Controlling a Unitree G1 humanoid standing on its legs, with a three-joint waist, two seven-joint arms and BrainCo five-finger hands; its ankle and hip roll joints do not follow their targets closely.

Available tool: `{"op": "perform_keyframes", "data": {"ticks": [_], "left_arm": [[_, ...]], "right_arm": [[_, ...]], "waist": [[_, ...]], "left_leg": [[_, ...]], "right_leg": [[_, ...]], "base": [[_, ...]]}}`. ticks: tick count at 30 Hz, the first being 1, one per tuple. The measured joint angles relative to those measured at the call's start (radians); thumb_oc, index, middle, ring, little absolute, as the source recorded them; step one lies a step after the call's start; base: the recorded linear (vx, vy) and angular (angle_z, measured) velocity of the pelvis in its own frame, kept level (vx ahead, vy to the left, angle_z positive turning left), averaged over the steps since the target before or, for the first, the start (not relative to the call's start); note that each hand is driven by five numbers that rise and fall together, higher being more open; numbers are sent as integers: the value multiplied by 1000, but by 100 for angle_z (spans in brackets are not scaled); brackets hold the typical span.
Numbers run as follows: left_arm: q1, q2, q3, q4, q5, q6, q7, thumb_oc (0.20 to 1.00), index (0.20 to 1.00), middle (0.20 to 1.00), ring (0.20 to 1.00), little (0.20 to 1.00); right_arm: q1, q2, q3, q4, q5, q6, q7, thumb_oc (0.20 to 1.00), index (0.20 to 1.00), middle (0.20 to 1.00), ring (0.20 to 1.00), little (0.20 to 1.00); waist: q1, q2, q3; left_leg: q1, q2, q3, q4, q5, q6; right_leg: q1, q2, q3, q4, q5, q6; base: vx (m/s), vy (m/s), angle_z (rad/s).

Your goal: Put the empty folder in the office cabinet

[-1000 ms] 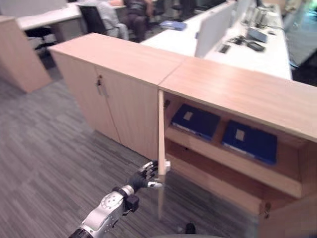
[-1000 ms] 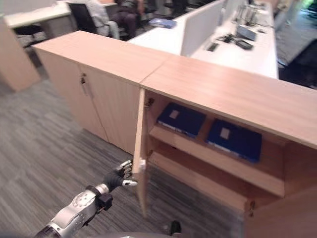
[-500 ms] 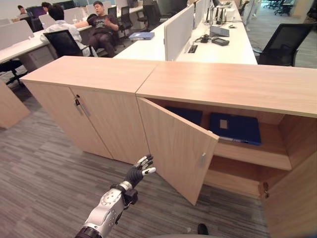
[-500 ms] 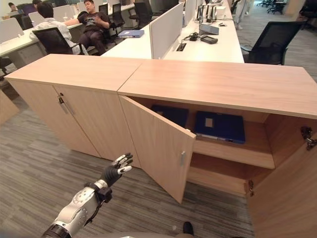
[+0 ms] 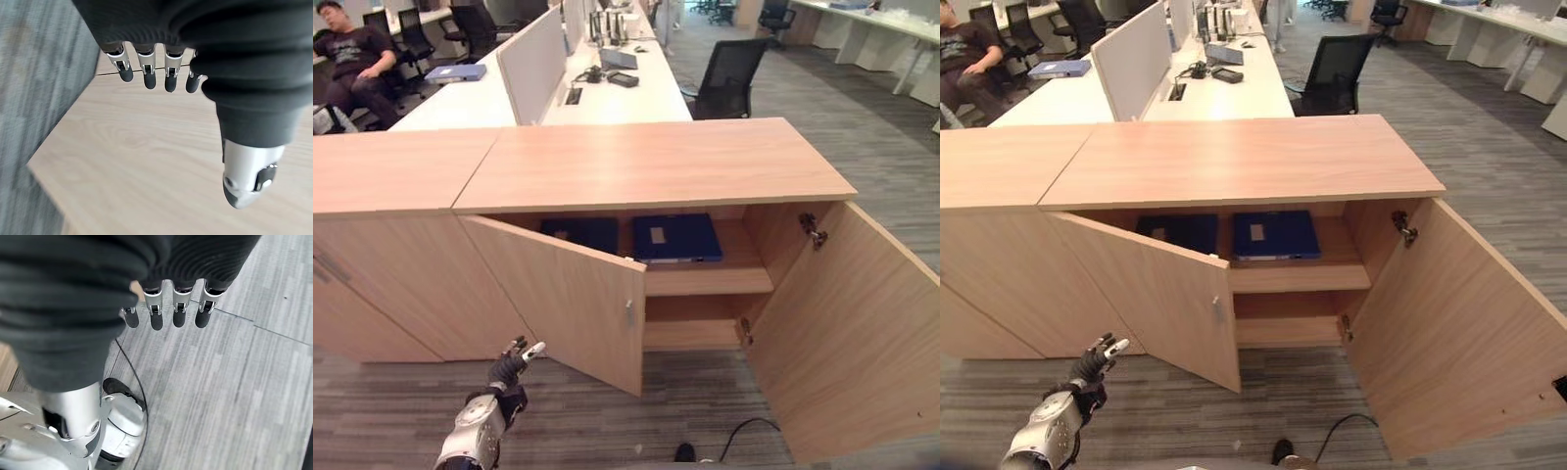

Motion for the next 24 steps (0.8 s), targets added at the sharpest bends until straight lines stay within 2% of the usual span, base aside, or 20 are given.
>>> {"op": "perform_keyframes", "data": {"ticks": [2,3,4,5,6,7,8,9,10,11,12,13,14,15,16,18,20,22,23,24], "left_arm": [[-4,-18,-3,40,0,-4,8,1000,1000,1000,1000,1000],[-10,-23,-1,111,0,-7,11,1000,1000,1000,1000,1000],[8,-30,1,153,0,-3,20,1000,1000,1000,1000,1000],[32,-51,6,187,-1,-10,20,1000,1000,1000,1000,1000],[27,-69,29,233,-1,-36,19,1000,1000,1000,1000,1000],[-12,-100,41,349,-2,-34,25,1000,1000,1000,1000,1000],[10,-104,41,431,-2,-6,27,1000,1000,1000,1000,1000],[35,-105,40,441,-1,9,27,1000,1000,1000,1000,1000],[37,-107,43,483,-1,3,21,1000,1000,1000,1000,1000],[24,-109,52,569,-1,0,21,1000,1000,1000,1000,1000],[20,-114,52,619,-1,1,20,1000,1000,1000,1000,1000],[16,-141,97,671,6,-4,14,1000,1000,1000,1000,1000],[23,-134,120,683,9,-4,7,1000,1000,1000,1000,1000],[5,-114,155,730,37,-1,5,1000,1000,1000,1000,1000],[-8,-103,162,741,43,-2,5,1000,1000,1000,1000,1000],[-6,-90,185,764,92,-8,7,1000,1000,1000,1000,1000],[-3,-89,187,786,159,-5,-4,1000,1000,1000,1000,1000],[1,-87,187,786,198,-6,-6,1000,1000,1000,1000,1000],[5,-84,186,782,209,-5,-1,1000,1000,1000,1000,1000],[10,-83,186,783,216,-5,-1,1000,1000,1000,1000,1000]], "right_arm": [[-4,-2,12,-3,21,-2,-2,1000,1000,1000,1000,1000],[-8,11,14,-1,49,-4,-3,1000,1000,1000,1000,1000],[-12,10,17,-2,55,-13,-5,1000,1000,1000,1000,1000],[-16,10,12,3,56,-14,-5,1000,1000,1000,1000,1000],[-28,5,12,12,56,-18,-7,1000,1000,1000,1000,1000],[-71,-2,17,45,56,-14,-9,1000,1000,1000,1000,1000],[-101,2,44,39,56,-14,-15,1000,1000,1000,1000,1000],[-112,-3,50,27,56,-26,-22,1000,1000,1000,1000,1000],[-120,-3,51,28,56,-32,-28,1000,1000,1000,1000,1000],[-123,-5,57,34,56,-34,-30,1000,1000,1000,1000,1000],[-123,-8,57,46,56,-34,-31,1000,1000,1000,1000,1000],[-121,-32,55,51,55,-30,-28,1000,1000,1000,1000,1000],[-116,-34,56,48,55,-32,-28,1000,1000,1000,1000,1000],[-100,-48,48,46,55,-35,-29,1000,1000,1000,1000,1000],[-91,-47,45,43,55,-33,-29,1000,1000,1000,1000,1000],[-61,-42,26,40,55,-39,-26,1000,1000,1000,1000,1000],[-26,-45,20,39,54,-34,-20,1000,1000,1000,1000,1000],[-15,-61,6,40,55,-29,-12,1000,1000,1000,1000,1000],[-21,-68,-1,40,55,-30,-6,1000,1000,1000,1000,1000],[-25,-71,-23,39,55,-32,-3,1000,1000,1000,1000,1000]], "waist": [[4,0,-16],[7,-28,-16],[17,-49,-14],[31,-50,-9],[32,-74,7],[50,-77,41],[58,-126,61],[58,-149,73],[52,-147,73],[43,-158,72],[37,-145,72],[46,-85,71],[51,-107,66],[36,-105,71],[39,-96,69],[30,-116,51],[22,-94,28],[25,-51,10],[35,-35,0],[41,-22,-9]], "left_leg": [[-12,22,-12,56,-4,4],[-88,35,-33,231,-5,0],[-207,71,-73,460,19,-36],[-275,85,-134,593,48,-72],[-406,65,-266,785,102,-108],[-509,2,-393,920,84,-92],[-519,-46,-409,748,42,-99],[-522,-38,-411,609,46,-100],[-512,-47,-433,463,52,-117],[-461,-66,-476,233,76,-139],[-452,-78,-499,161,97,-145],[-425,-49,-596,58,128,-184],[-412,-80,-606,27,141,-199],[-404,-92,-608,21,145,-186],[-407,-101,-592,81,128,-158],[-402,-135,-516,224,60,-54],[-324,-149,-496,203,49,-41],[-267,-143,-499,125,50,-33],[-243,-156,-487,63,61,-45],[-231,-159,-468,33,69,-31]], "right_leg": [[6,28,21,-8,0,-17],[8,26,33,-8,-14,-36],[16,37,44,-7,-23,-51],[7,66,42,4,-30,-75],[-8,67,64,33,-18,-140],[-16,62,83,47,-26,-132],[-20,45,109,30,-31,-125],[-19,41,108,22,-30,-124],[-15,46,95,13,-30,-123],[-1,54,102,-9,-44,-102],[9,65,106,-7,-98,-19],[-17,122,153,110,-145,-44],[-22,71,148,103,-110,9],[13,87,101,23,-49,-119],[16,84,104,15,-43,-119],[21,59,120,5,-35,-106],[23,41,122,5,-31,-87],[8,43,135,14,-24,-77],[-13,21,148,33,-19,-61],[-18,12,165,45,-33,-34]], "base": [[99,-192,-40],[6,-193,-37],[-90,-104,-39],[-80,-16,-29],[-65,63,-27],[48,110,-72],[51,102,-102],[67,138,-98],[45,118,-68],[31,151,-52],[7,180,-80],[-18,188,-72],[-16,458,-87],[-6,392,-54],[4,456,-63],[-5,295,-42],[-23,351,-6],[-28,287,-4],[-22,227,-8],[-29,207,-9]]}}
